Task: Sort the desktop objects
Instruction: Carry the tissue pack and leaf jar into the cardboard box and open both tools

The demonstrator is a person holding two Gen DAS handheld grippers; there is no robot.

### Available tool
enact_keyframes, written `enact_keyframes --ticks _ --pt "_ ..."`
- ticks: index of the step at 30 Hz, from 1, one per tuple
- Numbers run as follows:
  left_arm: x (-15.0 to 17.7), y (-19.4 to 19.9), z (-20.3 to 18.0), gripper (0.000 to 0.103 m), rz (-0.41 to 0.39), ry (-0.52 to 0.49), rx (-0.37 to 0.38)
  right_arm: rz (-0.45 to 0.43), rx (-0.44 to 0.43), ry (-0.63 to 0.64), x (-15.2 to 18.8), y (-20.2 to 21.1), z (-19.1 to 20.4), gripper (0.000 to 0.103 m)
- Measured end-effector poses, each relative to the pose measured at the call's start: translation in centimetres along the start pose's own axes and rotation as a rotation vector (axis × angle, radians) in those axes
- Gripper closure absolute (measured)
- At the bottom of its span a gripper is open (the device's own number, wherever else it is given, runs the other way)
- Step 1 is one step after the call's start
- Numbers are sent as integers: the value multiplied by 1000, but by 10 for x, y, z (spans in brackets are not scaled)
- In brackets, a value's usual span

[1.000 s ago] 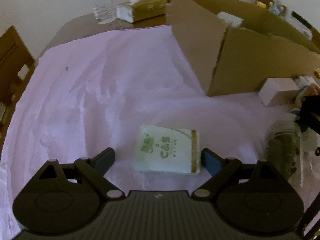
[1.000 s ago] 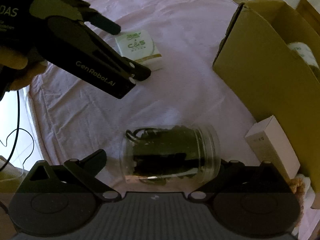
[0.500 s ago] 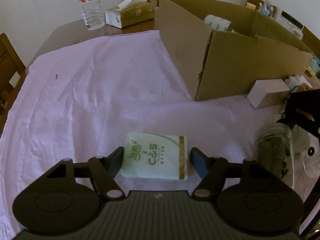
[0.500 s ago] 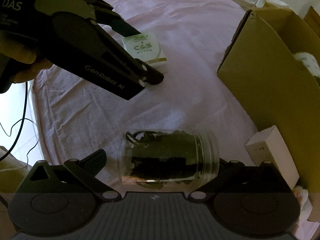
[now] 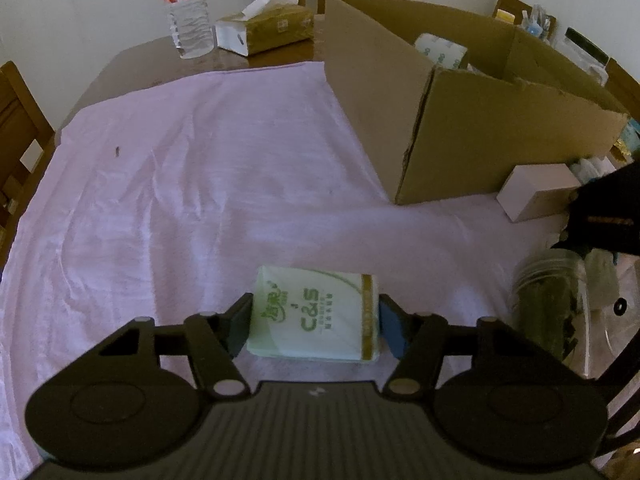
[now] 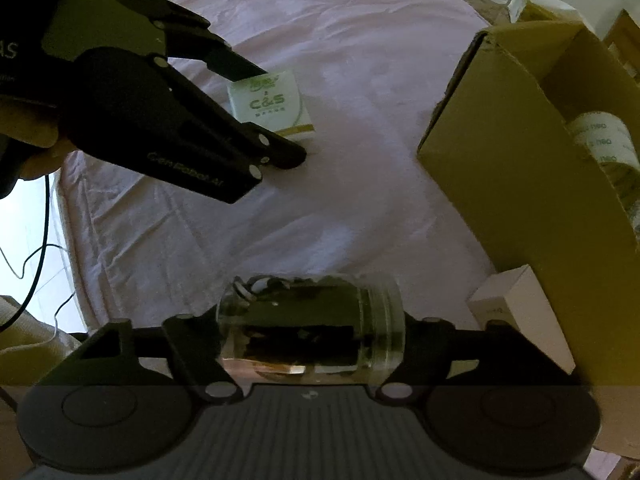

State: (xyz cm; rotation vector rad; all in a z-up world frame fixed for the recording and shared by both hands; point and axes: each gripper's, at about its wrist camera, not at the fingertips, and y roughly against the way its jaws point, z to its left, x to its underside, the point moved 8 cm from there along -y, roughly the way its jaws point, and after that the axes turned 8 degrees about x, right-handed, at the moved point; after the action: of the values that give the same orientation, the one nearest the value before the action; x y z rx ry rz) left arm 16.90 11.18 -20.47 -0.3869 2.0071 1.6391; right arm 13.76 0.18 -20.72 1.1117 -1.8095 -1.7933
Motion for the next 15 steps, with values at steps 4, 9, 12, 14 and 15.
enact_keyframes --ticks 4,9,12,14,15 --pt "-6 10 -6 39 -8 -21 28 -1 -1 3 -3 2 1 23" --pt "-24 33 -16 39 -35 -40 72 -29 4 -5 -7 16 -9 23" --pt "-37 47 -24 39 -55 -58 93 -53 10 -31 -10 29 -18 23" --pt "-47 58 -32 39 -72 -80 104 -74 24 -49 -10 41 -24 23" --pt "-53 63 -35 39 -83 -91 107 -82 32 -55 -13 44 -26 23"
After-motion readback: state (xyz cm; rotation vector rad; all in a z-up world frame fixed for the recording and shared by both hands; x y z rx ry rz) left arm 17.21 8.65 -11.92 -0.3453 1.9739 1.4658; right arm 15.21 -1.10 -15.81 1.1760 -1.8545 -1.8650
